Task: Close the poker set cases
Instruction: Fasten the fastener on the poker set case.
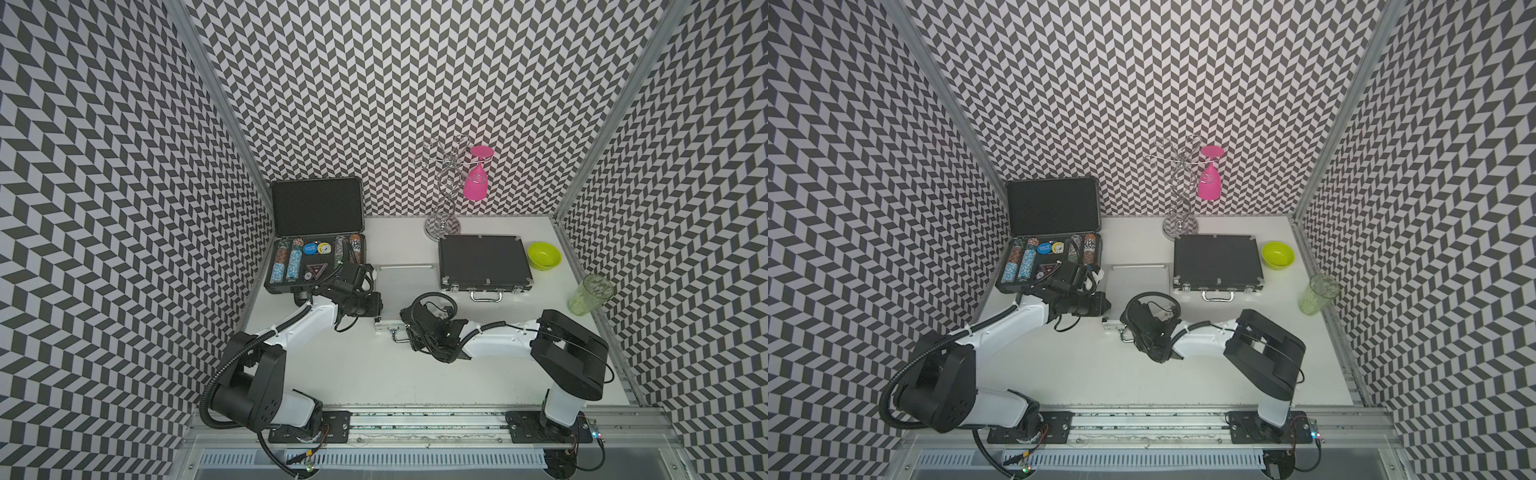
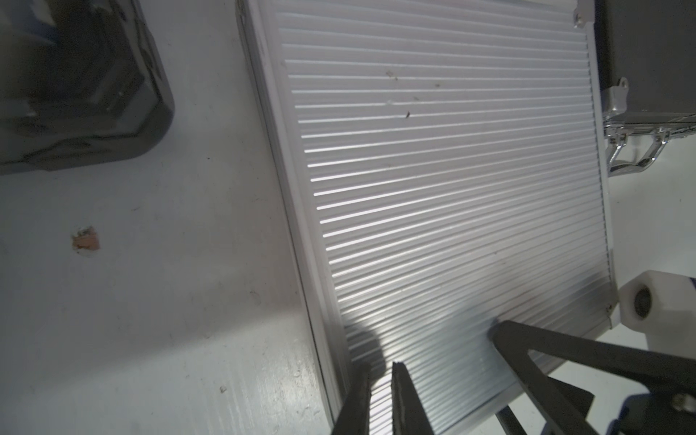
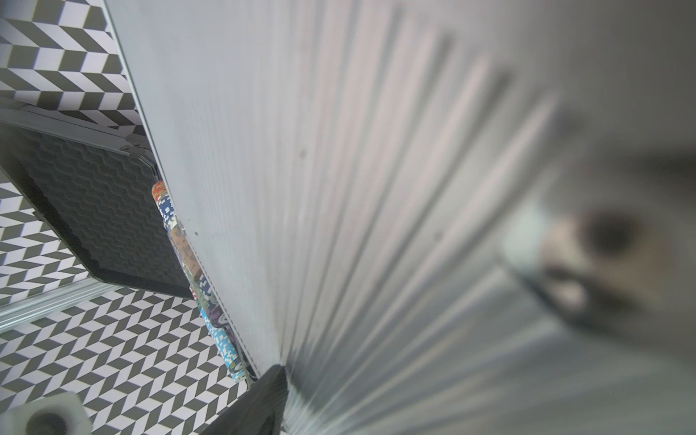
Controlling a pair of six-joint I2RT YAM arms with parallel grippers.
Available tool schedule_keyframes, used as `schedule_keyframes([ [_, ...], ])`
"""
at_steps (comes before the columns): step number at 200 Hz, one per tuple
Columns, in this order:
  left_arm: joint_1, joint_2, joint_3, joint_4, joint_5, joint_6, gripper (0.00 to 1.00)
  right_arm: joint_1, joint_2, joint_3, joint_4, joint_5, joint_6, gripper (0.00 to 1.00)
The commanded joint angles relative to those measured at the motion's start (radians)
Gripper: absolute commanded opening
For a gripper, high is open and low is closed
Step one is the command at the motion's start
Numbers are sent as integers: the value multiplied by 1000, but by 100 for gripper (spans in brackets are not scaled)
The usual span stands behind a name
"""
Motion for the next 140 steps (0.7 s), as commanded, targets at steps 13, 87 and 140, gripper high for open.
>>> schedule_keyframes([
  [13,3,12,-35,-82,-10,3,16,-16,74,-6,32,-75,70,77],
  [87,2,27,-70,-57,-21,-10,16,-31,125,-2,54,-135,57,65],
  [140,2,24,-67,-43,9,-8,16,-31,75,-11,39,-126,7,70],
])
